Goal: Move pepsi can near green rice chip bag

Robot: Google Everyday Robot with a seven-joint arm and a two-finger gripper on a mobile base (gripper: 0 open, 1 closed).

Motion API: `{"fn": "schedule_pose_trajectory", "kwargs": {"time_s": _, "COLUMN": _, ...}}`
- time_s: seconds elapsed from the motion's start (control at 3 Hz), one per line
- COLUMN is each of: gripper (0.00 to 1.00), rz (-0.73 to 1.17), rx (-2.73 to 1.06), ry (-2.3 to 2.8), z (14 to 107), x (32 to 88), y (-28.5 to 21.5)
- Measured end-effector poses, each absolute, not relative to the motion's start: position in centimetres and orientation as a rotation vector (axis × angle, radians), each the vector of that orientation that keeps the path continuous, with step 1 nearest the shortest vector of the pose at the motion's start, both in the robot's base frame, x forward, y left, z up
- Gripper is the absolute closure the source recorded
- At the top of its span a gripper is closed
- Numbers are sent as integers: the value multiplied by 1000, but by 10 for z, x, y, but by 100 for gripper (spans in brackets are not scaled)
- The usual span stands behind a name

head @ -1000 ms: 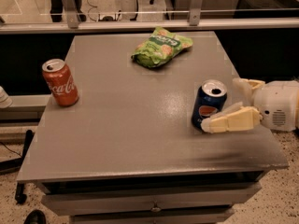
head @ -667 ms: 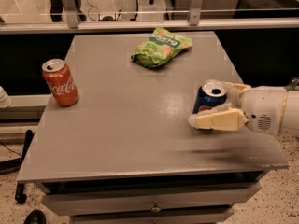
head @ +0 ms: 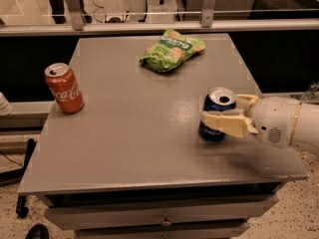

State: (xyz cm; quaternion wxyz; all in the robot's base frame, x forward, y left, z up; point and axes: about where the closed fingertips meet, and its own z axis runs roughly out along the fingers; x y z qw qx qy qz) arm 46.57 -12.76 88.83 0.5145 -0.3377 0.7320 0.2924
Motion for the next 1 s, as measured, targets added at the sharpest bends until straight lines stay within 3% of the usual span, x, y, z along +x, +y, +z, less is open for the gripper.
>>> {"fn": "schedule_pose_trajectory", "kwargs": {"time_s": 0.33, "gripper": 87, "rz": 649, "rx": -796, "ry": 1736, "z": 903, "x": 486, "y": -139}}
{"fn": "schedule_pose_trajectory", "kwargs": {"time_s": 0.67, "gripper": 100, "rz": 547, "rx": -778, "ry": 1723, "z": 941, "x": 512, "y": -166}}
{"fn": "schedule_pose_trajectory", "kwargs": {"time_s": 1.0, "gripper": 100, "rz": 548, "rx": -779, "ry": 1723, "z": 941, "x": 512, "y": -165}}
